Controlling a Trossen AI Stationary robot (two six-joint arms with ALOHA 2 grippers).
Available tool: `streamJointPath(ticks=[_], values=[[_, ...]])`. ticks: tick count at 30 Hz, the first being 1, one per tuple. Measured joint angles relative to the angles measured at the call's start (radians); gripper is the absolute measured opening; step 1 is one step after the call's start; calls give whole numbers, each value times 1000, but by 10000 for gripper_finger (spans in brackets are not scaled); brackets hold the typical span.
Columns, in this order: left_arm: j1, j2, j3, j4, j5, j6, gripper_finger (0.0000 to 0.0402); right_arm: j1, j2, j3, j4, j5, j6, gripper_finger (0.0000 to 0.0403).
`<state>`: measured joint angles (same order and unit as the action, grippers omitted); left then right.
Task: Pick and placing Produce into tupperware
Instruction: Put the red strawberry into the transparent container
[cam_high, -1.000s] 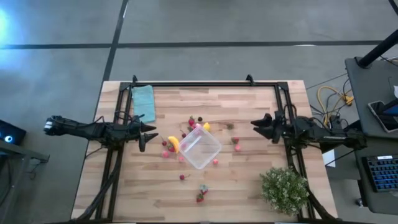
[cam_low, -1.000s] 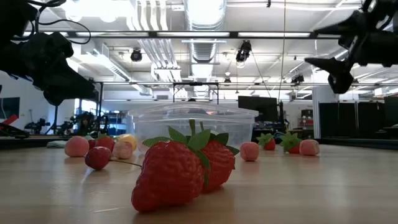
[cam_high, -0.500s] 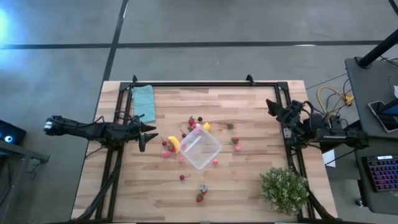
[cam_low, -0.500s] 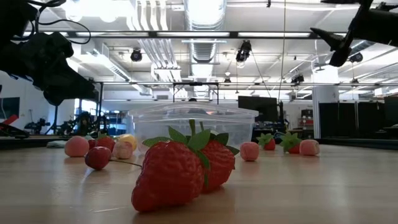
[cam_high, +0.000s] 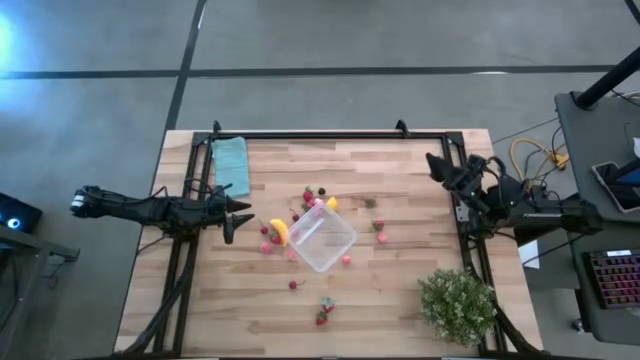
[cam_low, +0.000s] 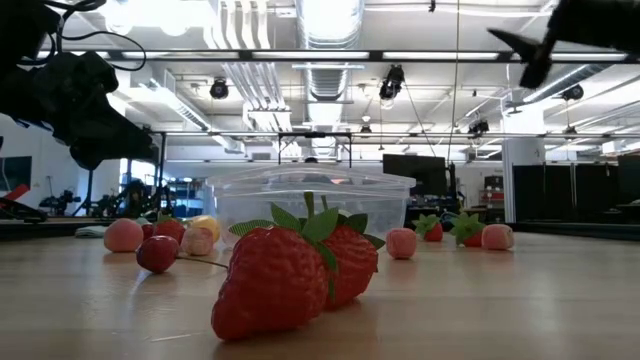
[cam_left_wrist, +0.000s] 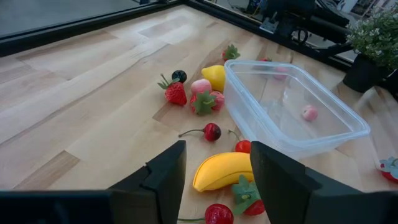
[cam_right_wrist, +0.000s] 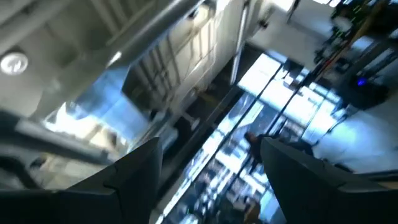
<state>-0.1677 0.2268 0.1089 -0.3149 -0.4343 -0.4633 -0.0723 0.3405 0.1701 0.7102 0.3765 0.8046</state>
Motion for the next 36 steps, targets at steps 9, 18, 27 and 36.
streamJointPath(ticks=[9,18,27,36], values=[[0,0,0,0,0,8,165,-19,216,318,-428,75,-89,261],[0,0,-2,161,-77,-147,165,-82,452,676,-1519,176,272,260],[0,0,-1,273,-91,-124,165,-103,768,769,-1663,-60,-12,260],[0,0,-1,275,-91,117,165,-124,995,867,-1662,-68,-347,247]])
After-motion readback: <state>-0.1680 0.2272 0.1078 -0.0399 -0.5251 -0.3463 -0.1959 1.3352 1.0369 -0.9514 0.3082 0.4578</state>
